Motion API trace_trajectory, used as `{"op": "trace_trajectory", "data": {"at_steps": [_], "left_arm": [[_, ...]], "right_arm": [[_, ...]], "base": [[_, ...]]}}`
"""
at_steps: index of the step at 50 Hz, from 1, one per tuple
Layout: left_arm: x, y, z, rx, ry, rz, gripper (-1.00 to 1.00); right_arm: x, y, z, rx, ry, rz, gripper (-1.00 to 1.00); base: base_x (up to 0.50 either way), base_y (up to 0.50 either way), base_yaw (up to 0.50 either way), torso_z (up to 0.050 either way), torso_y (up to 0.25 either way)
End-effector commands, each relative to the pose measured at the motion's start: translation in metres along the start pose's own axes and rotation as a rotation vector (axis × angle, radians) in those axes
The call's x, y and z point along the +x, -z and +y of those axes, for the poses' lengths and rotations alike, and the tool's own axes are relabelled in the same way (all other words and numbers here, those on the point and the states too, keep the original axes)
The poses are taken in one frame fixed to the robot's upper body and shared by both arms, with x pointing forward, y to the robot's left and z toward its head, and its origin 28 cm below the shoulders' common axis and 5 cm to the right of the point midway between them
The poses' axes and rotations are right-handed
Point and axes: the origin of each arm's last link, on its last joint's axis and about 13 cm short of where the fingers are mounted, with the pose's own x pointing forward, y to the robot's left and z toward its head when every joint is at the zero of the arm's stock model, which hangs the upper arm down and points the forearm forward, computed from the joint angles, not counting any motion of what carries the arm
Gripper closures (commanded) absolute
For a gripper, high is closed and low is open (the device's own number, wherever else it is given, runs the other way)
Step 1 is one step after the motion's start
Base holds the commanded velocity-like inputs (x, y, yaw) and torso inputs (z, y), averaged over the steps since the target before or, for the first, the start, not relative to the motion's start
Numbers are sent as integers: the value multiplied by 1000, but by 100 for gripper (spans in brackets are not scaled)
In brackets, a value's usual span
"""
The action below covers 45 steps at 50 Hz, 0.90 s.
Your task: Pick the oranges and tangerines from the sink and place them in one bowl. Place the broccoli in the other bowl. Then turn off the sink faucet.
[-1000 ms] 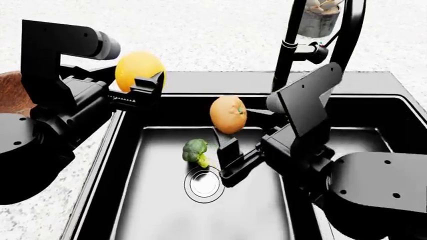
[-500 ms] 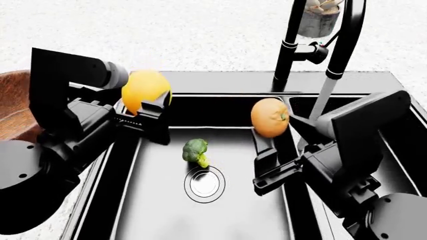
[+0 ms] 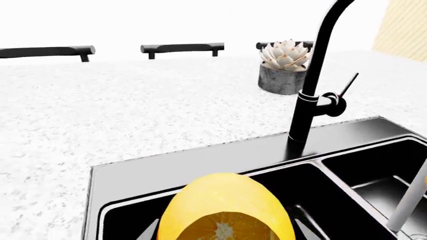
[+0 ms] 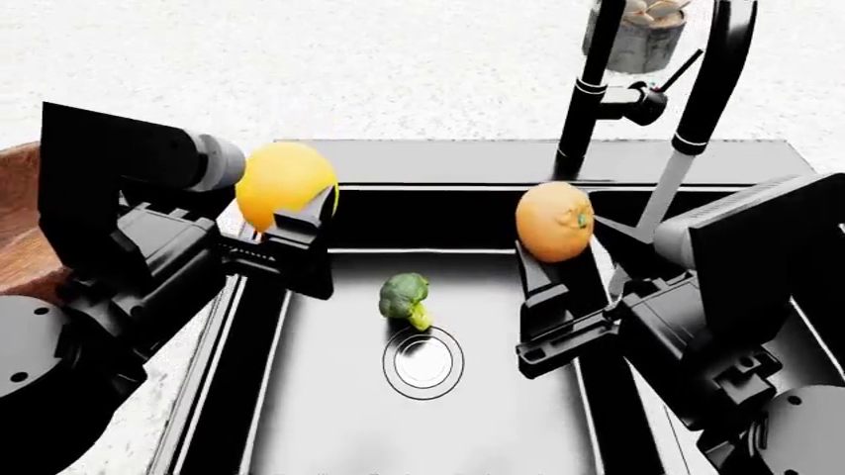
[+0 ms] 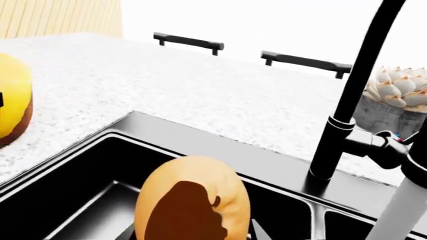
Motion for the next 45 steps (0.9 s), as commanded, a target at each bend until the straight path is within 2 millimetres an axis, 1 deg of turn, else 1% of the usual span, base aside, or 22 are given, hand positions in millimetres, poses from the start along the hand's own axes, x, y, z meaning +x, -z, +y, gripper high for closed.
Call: {"op": "trace_trajectory", "data": {"at_steps": [1, 13, 18, 27, 34, 45], "left_arm": [[-4, -7, -1, -3, -11, -19, 100], [-12, -11, -5, 8, 1, -28, 100], [-11, -10, -6, 7, -1, -31, 100], [-14, -11, -4, 7, -8, -33, 100], [-13, -11, -4, 4, -11, -36, 100], [-13, -12, -3, -2, -15, -46, 100]], "right_arm": [[-1, -5, -1, -6, 18, -4, 100], [-5, -4, -3, -1, 36, -8, 100], [-5, -4, -4, 6, 41, -15, 100], [-5, -5, -4, -13, 39, -20, 100], [-6, -4, -4, -36, 36, -36, 100], [-7, -6, -7, -45, 57, -44, 100]], "base": [[-39, 312, 0, 0, 0], [-70, 378, 0, 0, 0], [-218, 479, 0, 0, 0], [-211, 482, 0, 0, 0], [-3, 500, 0, 0, 0], [133, 500, 0, 0, 0]]}}
